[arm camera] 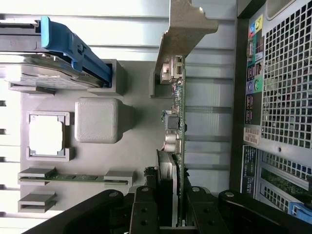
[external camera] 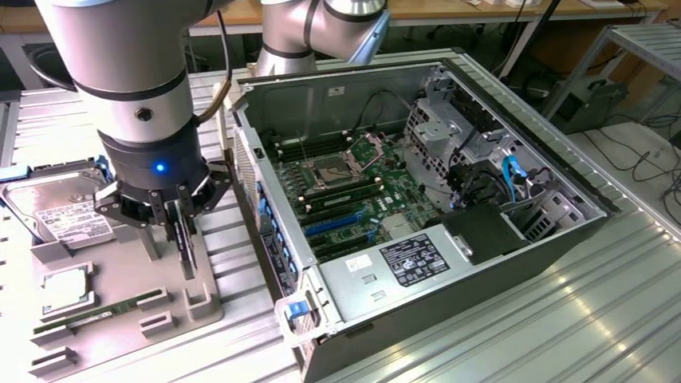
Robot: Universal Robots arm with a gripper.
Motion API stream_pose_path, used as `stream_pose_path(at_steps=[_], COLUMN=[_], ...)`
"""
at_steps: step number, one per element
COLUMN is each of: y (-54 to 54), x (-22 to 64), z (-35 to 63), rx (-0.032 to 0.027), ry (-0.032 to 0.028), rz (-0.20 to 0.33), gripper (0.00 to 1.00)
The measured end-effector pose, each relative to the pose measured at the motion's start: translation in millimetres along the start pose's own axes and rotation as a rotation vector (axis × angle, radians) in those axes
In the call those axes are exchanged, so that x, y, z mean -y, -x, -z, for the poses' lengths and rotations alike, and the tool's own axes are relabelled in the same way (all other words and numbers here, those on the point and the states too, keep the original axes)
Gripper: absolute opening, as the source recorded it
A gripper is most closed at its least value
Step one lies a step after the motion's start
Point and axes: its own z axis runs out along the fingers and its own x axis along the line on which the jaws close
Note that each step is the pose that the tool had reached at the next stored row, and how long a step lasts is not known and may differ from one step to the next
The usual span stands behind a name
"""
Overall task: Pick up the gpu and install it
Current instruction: 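Pick up the gpu and move the gpu toward the slot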
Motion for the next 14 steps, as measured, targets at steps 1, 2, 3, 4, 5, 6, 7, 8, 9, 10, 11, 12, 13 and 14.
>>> stream_pose_path(at_steps=[1, 2, 3, 4, 5, 6, 7, 8, 9, 10, 11, 12, 13, 14], y=[0.0, 0.0, 0.0, 0.0, 0.0, 0.0, 0.0, 0.0, 0.0, 0.1, 0.1, 0.2, 0.2, 0.2], x=[0.0, -0.1, -0.1, -0.1, -0.2, -0.2, -0.2, -0.2, -0.3, -0.3, -0.4, -0.4, -0.5, -0.5], z=[0.8, 1.6, 2.5, 3.3, 4.2, 5.1, 6.0, 7.0, 8.1, 9.3, 10.4, 11.5, 12.6, 13.6], rx=[-0.0001, 0.0001, 0.0, -0.0001, -0.0002, -0.0003, -0.0004, -0.0005, -0.0008, -0.0011, -0.0013, -0.0016, -0.0018, -0.002], ry=[-0.0001, 0.0, 0.0, 0.0, 0.0, 0.0, 0.0, 0.0, 0.0, 0.0, 0.0, 0.0, 0.0001, 0.0], rz=[0.0, 0.0, 0.0, 0.0, 0.0, 0.0, 0.0, 0.0, 0.0, 0.0, 0.0, 0.0, 0.0, 0.0], gripper=[0.28, 0.28, 0.28, 0.28, 0.28, 0.28, 0.28, 0.28, 0.28, 0.28, 0.28, 0.28, 0.28, 0.28])
